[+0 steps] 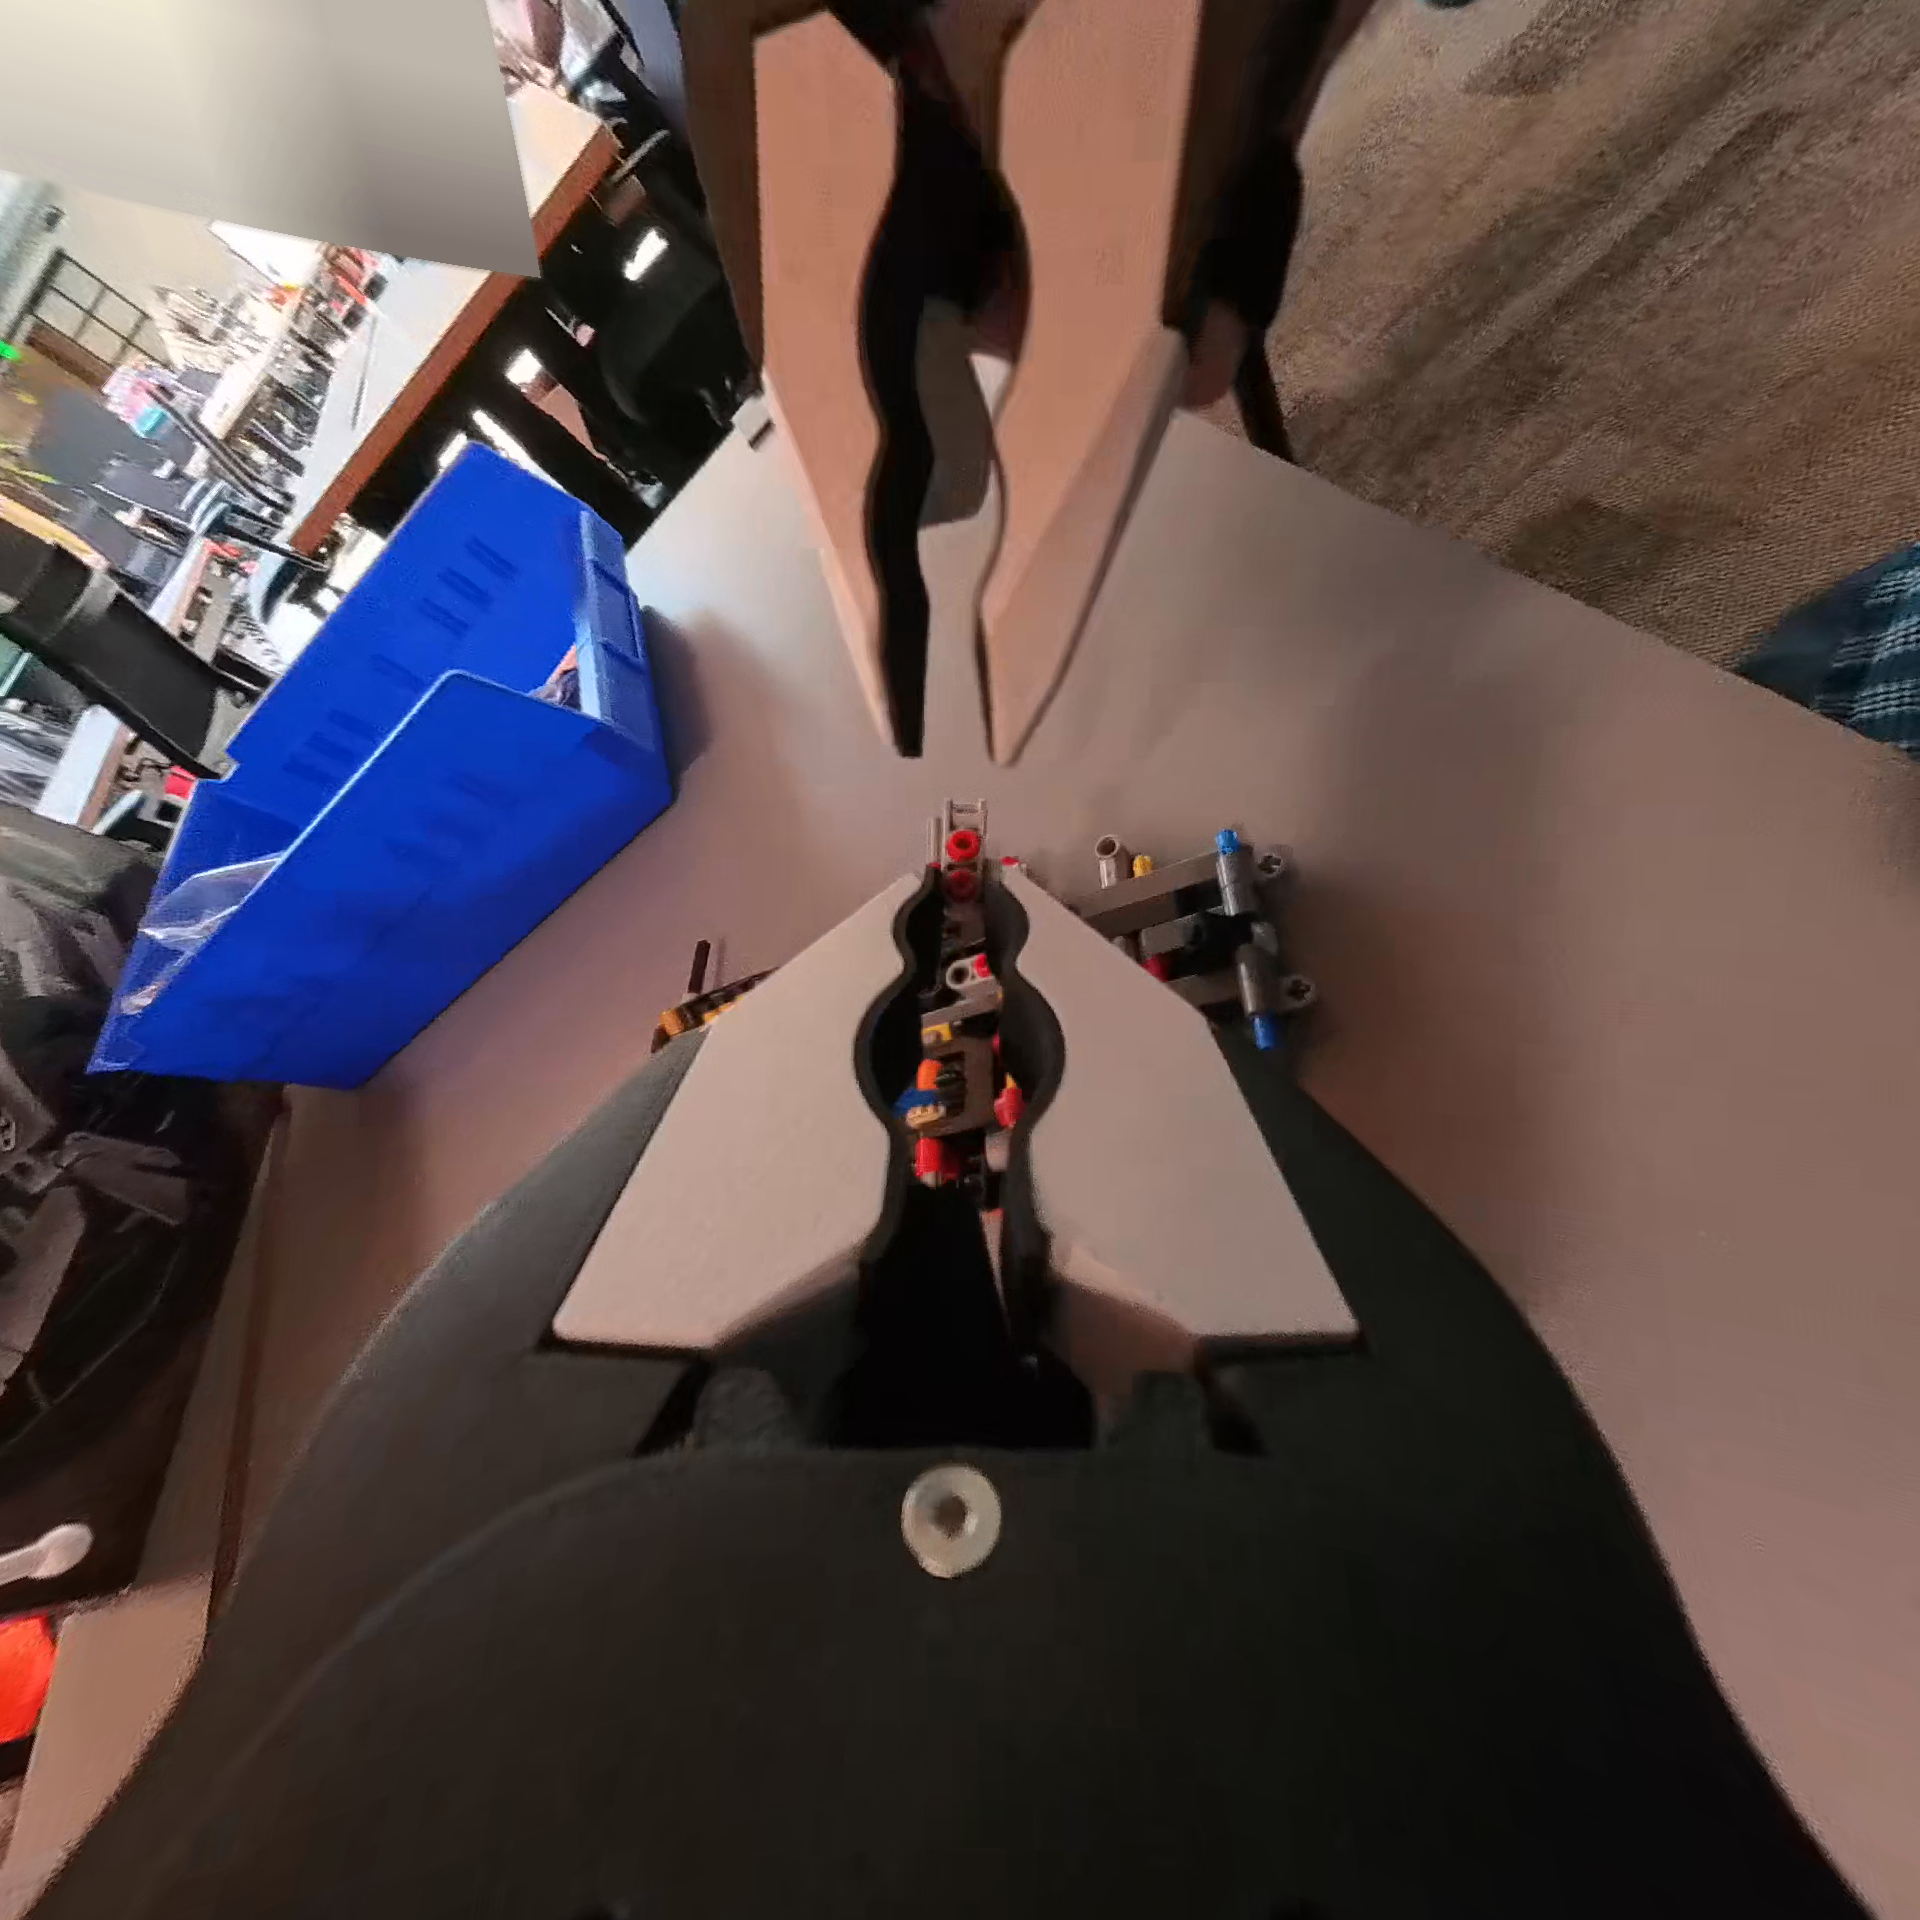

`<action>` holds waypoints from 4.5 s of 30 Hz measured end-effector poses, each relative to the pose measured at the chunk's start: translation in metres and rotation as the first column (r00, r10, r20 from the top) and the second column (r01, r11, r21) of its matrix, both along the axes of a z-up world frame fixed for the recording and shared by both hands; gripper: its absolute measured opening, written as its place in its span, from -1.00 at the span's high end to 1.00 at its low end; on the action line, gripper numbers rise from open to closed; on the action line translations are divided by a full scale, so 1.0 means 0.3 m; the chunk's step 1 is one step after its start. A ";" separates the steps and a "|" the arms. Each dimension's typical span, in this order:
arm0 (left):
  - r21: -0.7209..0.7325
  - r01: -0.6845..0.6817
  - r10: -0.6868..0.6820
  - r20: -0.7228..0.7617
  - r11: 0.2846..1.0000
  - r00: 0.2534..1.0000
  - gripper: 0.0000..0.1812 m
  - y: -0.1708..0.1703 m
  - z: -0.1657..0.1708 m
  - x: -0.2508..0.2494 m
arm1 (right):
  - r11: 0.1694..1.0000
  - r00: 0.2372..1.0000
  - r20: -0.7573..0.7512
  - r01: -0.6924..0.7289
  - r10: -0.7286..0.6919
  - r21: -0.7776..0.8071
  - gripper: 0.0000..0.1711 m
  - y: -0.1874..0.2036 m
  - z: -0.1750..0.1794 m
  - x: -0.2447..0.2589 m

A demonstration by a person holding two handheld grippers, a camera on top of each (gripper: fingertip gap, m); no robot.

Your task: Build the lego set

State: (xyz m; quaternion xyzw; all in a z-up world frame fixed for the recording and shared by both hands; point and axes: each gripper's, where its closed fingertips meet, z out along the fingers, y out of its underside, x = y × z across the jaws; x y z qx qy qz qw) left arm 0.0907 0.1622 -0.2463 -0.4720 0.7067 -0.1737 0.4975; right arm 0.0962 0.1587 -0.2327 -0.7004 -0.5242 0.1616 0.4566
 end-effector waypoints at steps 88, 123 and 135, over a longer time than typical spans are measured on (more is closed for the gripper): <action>-0.172 -0.268 0.250 -0.119 0.948 0.961 0.92 0.052 -0.138 -0.069 | 0.421 0.532 -0.409 -0.107 -0.741 -0.901 0.94 0.086 -0.170 0.056; -0.168 -0.260 0.246 -0.101 0.951 0.964 0.92 0.050 -0.159 -0.071 | 0.427 0.430 -0.388 -0.006 -0.815 -0.904 1.00 0.109 -0.184 0.055; -0.142 -0.277 0.266 -0.091 0.950 0.960 0.93 0.051 -0.161 -0.071 | 0.499 0.488 -0.381 0.135 -0.785 -0.856 1.00 0.101 -0.185 0.051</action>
